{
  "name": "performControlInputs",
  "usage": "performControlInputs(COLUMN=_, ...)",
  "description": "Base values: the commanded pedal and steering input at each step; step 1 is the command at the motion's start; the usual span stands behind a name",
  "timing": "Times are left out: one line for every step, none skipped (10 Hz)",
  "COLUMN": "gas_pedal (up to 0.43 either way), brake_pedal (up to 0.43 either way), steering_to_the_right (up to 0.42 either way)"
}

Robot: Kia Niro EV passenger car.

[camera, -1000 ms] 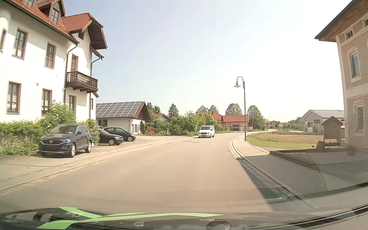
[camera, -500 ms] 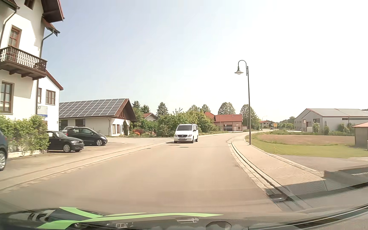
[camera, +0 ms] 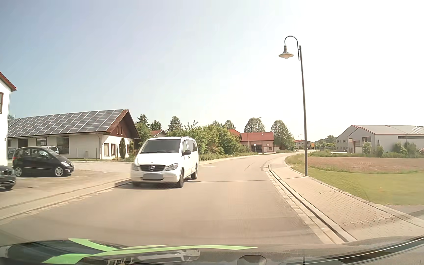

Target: Follow the waypoints while adhering to traffic rules and regulations

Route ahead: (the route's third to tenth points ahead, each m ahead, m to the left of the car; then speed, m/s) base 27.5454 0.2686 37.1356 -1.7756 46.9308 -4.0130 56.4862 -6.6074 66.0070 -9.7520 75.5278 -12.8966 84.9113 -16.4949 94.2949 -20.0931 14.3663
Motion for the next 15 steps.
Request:
performControlInputs(gas_pedal=0.098, brake_pedal=0.000, steering_to_the_right=0.018)
performControlInputs(gas_pedal=0.110, brake_pedal=0.000, steering_to_the_right=0.019)
performControlInputs(gas_pedal=0.110, brake_pedal=0.000, steering_to_the_right=0.019)
performControlInputs(gas_pedal=0.110, brake_pedal=0.000, steering_to_the_right=0.019)
performControlInputs(gas_pedal=0.118, brake_pedal=0.000, steering_to_the_right=0.019)
performControlInputs(gas_pedal=0.118, brake_pedal=0.000, steering_to_the_right=0.019)
performControlInputs(gas_pedal=0.118, brake_pedal=0.000, steering_to_the_right=0.019)
performControlInputs(gas_pedal=0.118, brake_pedal=0.000, steering_to_the_right=0.019)
performControlInputs(gas_pedal=0.130, brake_pedal=0.000, steering_to_the_right=0.019)
performControlInputs(gas_pedal=0.130, brake_pedal=0.000, steering_to_the_right=0.019)
performControlInputs(gas_pedal=0.130, brake_pedal=0.000, steering_to_the_right=0.019)
performControlInputs(gas_pedal=0.118, brake_pedal=0.000, steering_to_the_right=0.019)
performControlInputs(gas_pedal=0.110, brake_pedal=0.000, steering_to_the_right=0.020)
performControlInputs(gas_pedal=0.098, brake_pedal=0.000, steering_to_the_right=0.023)
performControlInputs(gas_pedal=0.067, brake_pedal=0.000, steering_to_the_right=0.026)
